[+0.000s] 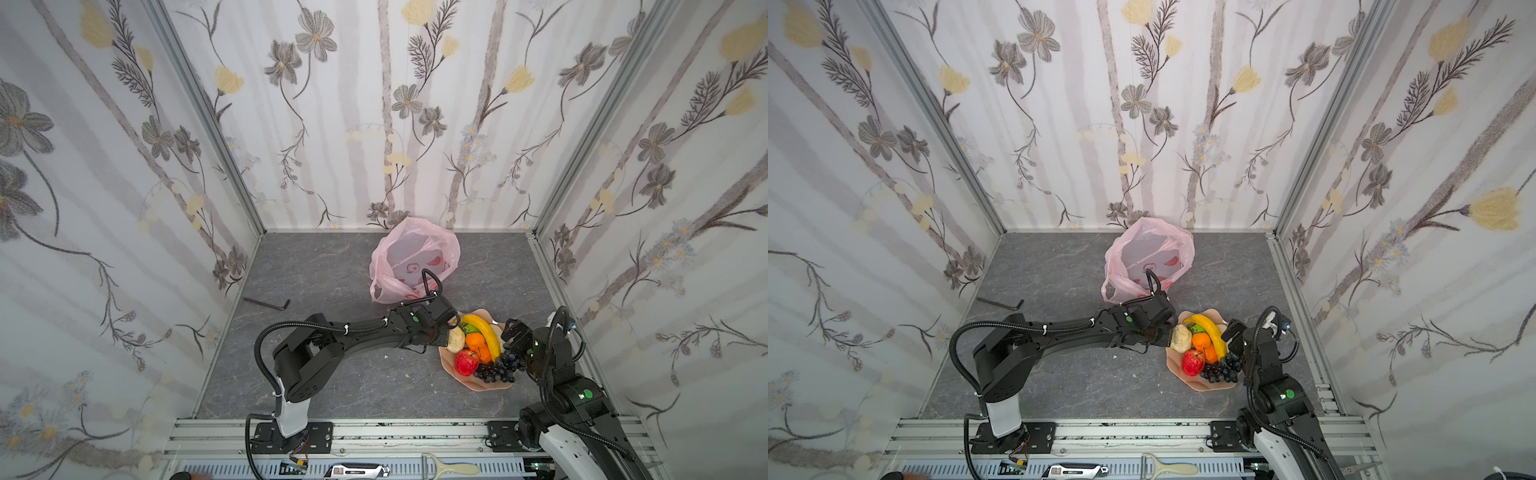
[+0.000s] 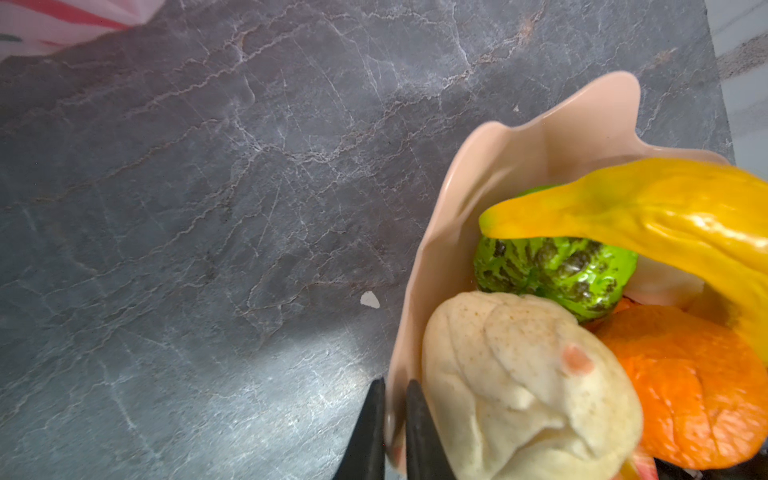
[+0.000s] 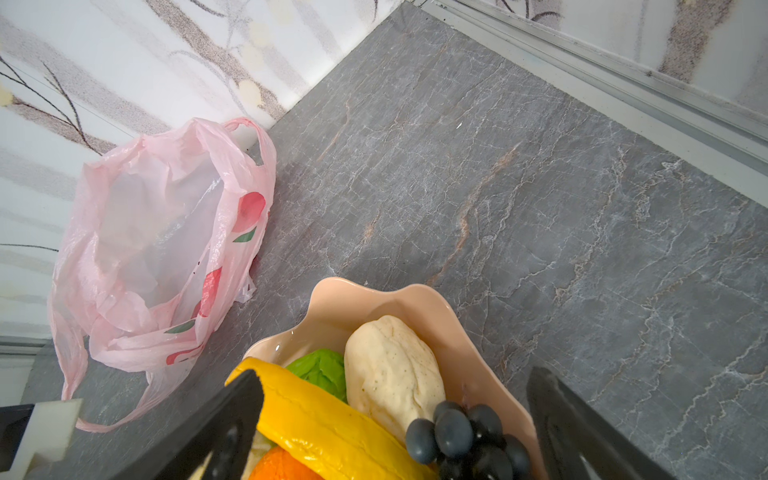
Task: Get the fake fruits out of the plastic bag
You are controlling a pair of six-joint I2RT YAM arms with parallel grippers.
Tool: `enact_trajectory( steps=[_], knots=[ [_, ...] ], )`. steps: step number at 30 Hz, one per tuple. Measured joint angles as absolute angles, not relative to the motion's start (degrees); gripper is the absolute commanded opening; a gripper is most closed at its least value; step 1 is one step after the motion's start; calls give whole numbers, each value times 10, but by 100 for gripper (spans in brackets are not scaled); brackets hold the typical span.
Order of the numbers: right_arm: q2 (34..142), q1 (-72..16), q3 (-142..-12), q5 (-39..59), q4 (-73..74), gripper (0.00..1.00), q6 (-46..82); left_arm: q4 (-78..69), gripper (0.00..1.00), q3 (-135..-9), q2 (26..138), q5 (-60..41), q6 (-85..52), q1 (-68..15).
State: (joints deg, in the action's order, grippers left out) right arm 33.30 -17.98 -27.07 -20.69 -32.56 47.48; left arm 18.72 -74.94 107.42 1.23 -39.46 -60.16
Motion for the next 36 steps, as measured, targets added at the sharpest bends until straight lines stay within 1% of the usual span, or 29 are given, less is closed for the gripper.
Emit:
enact_trajectory(
  steps=[4,11,19,26,36],
  knots=[
    [333,-180,-271,-207,-326,100,475,179,7,-747,1072,7,-397,-599],
    [334,-180,-266,-207,-322,100,475,150,4,-707,1049,8,-402,-589],
    [343,-180,-264,-199,-307,100,477,127,4,-653,1011,17,-395,-559],
    [350,-179,-263,-196,-303,100,477,114,4,-600,967,25,-387,-513],
    [352,-179,-256,-194,-302,100,477,111,4,-530,899,39,-364,-423]
  ],
)
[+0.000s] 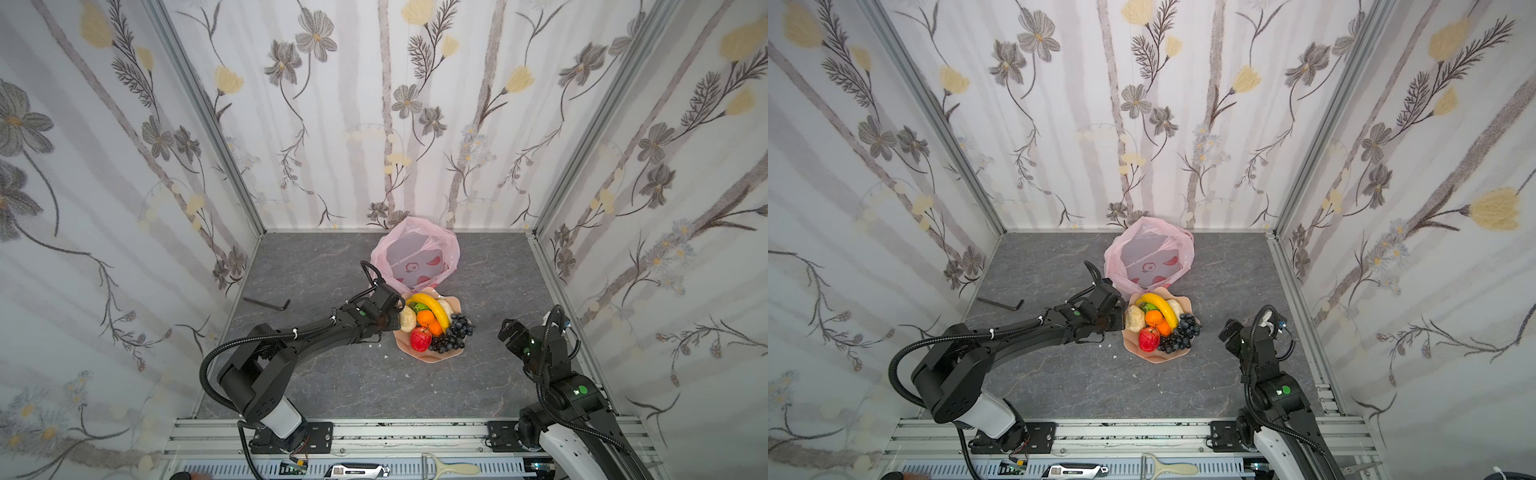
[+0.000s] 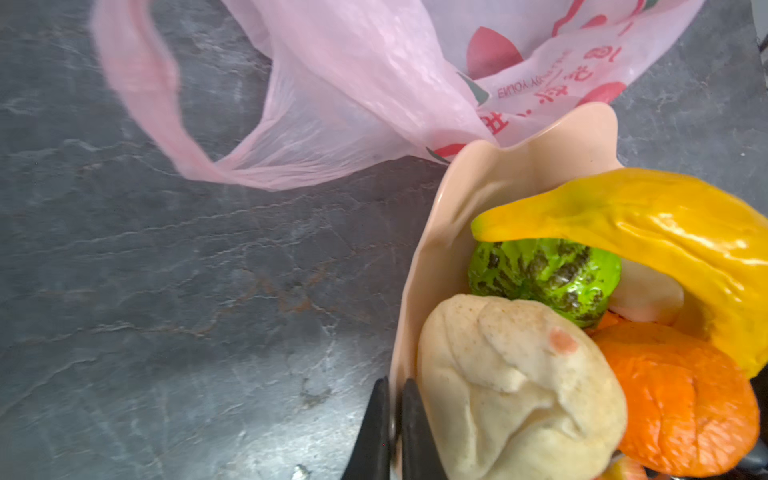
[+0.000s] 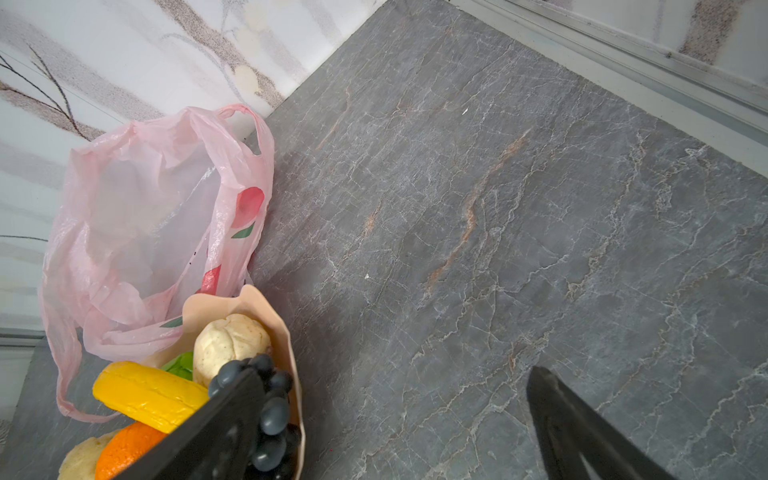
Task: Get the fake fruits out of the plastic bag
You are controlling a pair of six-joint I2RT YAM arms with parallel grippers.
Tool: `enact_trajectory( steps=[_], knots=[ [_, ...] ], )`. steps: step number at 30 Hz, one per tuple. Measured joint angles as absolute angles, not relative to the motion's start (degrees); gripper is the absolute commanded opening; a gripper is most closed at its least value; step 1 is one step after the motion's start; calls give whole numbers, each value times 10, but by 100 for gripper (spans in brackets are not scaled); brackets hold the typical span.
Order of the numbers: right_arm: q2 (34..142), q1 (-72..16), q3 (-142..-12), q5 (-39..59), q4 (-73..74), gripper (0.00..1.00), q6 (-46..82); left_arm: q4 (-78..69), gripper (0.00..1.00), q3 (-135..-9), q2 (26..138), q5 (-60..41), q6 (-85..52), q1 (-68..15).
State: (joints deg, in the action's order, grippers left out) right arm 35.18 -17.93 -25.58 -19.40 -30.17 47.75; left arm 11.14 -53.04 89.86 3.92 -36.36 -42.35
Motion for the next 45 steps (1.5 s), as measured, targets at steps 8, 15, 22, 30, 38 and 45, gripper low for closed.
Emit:
enact_trajectory(
  steps=[8,15,22,30,38,45],
  knots=[
    [353,-179,-254,-194,-302,100,477,105,6,-502,875,46,-354,-379],
    [355,-179,-254,-193,-300,100,477,105,31,-490,867,50,-345,-373],
    [361,-179,-254,-186,-291,100,473,105,57,-474,828,49,-345,-372],
    [428,-178,-275,-185,-226,100,404,95,100,-398,683,101,-364,-357],
    [507,-173,-236,-284,-27,100,259,20,100,-351,614,342,-317,-309],
    [582,-133,-159,-353,218,100,126,-223,100,-287,680,416,-156,-213]
  ],
)
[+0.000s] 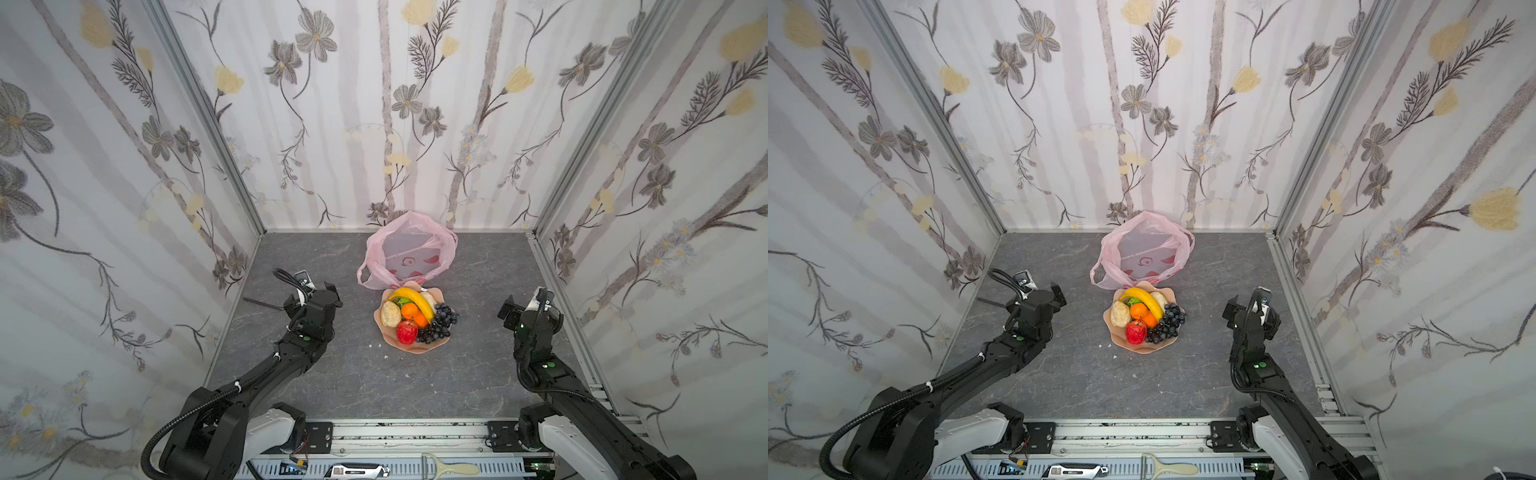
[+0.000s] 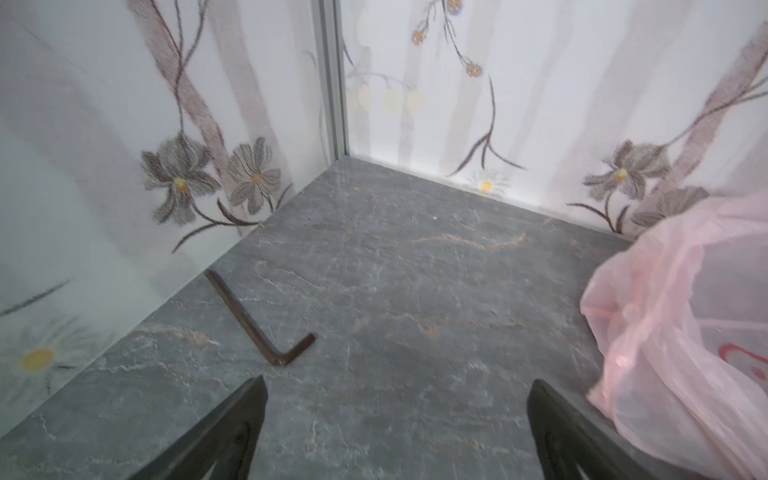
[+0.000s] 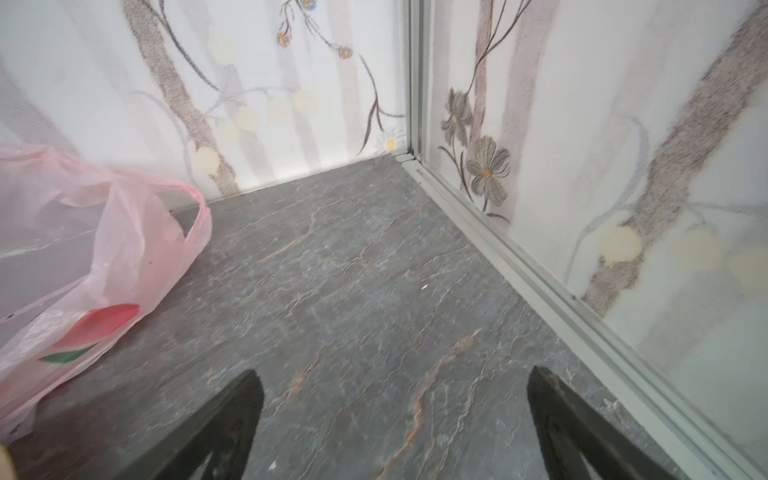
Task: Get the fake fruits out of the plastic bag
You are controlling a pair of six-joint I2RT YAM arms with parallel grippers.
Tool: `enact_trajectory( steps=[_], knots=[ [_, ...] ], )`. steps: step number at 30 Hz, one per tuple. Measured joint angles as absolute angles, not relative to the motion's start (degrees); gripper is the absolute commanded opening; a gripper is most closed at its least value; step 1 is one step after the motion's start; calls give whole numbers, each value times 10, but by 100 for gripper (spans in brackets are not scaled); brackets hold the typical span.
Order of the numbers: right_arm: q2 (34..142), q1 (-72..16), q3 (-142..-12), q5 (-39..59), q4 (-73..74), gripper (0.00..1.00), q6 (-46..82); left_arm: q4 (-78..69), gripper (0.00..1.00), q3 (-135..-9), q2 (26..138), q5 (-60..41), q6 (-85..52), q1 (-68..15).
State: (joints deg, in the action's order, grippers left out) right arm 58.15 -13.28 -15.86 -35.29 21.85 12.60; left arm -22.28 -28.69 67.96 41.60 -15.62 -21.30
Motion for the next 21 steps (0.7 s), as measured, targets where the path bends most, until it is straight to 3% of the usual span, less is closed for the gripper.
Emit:
enact_trajectory(
  steps=[6,11,21],
  knots=[
    [708,-88,-134,-308,393,100,71,-367,100,-239,767,364,-79,-154],
    [744,-63,-123,-258,514,100,39,-485,100,-178,816,290,-11,-130],
    [854,-11,-119,-76,660,100,34,-648,100,-164,883,137,2,-40]
  ],
)
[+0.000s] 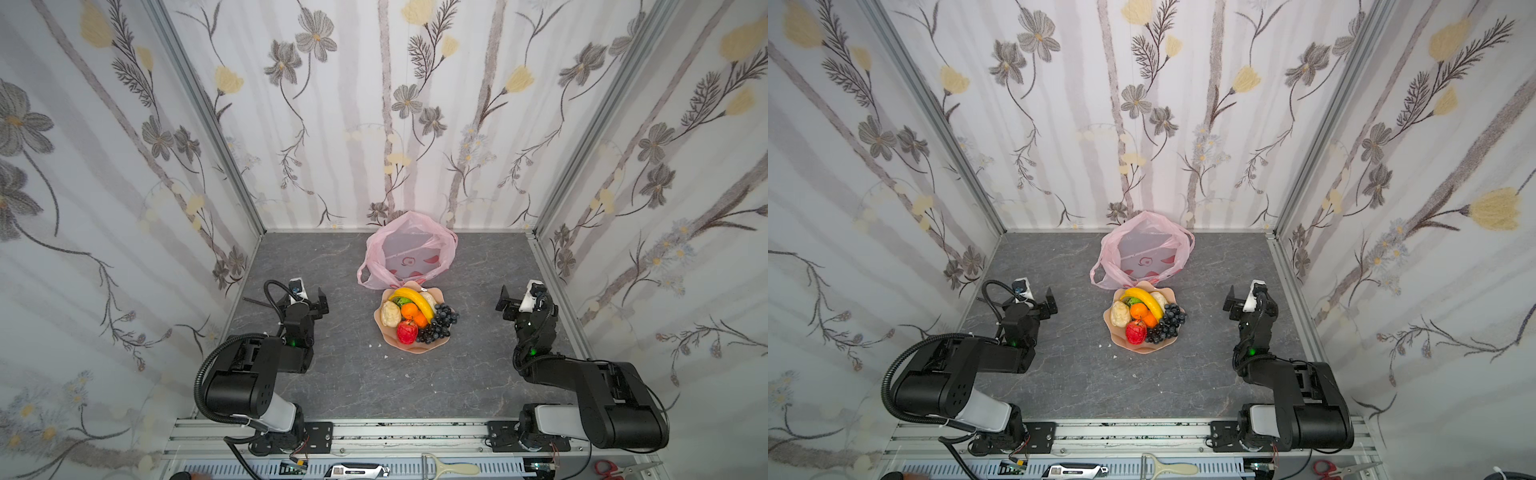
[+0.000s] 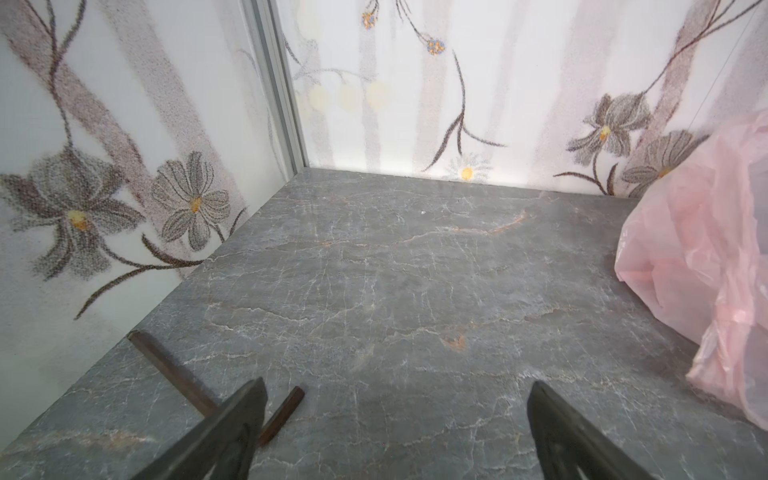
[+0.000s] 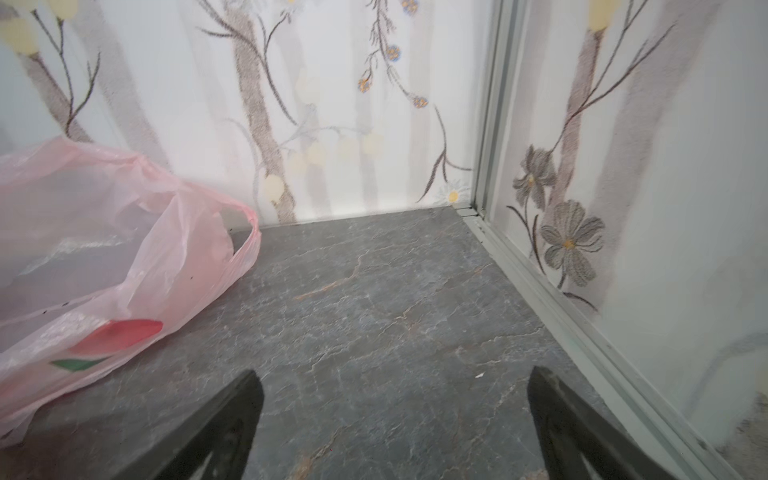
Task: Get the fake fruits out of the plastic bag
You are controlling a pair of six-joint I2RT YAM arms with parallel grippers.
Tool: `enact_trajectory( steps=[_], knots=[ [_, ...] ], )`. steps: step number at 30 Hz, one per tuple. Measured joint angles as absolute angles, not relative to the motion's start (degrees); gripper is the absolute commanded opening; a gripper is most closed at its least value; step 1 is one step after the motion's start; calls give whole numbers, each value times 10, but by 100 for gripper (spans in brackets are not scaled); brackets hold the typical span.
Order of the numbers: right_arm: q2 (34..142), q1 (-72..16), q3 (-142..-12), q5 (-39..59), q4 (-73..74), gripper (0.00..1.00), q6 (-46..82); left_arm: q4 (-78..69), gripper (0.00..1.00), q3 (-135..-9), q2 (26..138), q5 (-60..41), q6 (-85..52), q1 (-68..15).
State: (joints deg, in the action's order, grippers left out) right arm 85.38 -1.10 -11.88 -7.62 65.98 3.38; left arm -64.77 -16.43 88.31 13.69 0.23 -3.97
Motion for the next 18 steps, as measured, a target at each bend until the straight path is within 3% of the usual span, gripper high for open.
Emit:
enact_trajectory(
  steps=[7,18],
  knots=[
    [859,-11,-118,-64,700,100,34,-695,100,-147,904,53,-20,-13],
    [863,-11,-120,-60,705,100,34,-714,100,-146,905,42,-30,-13]
  ],
)
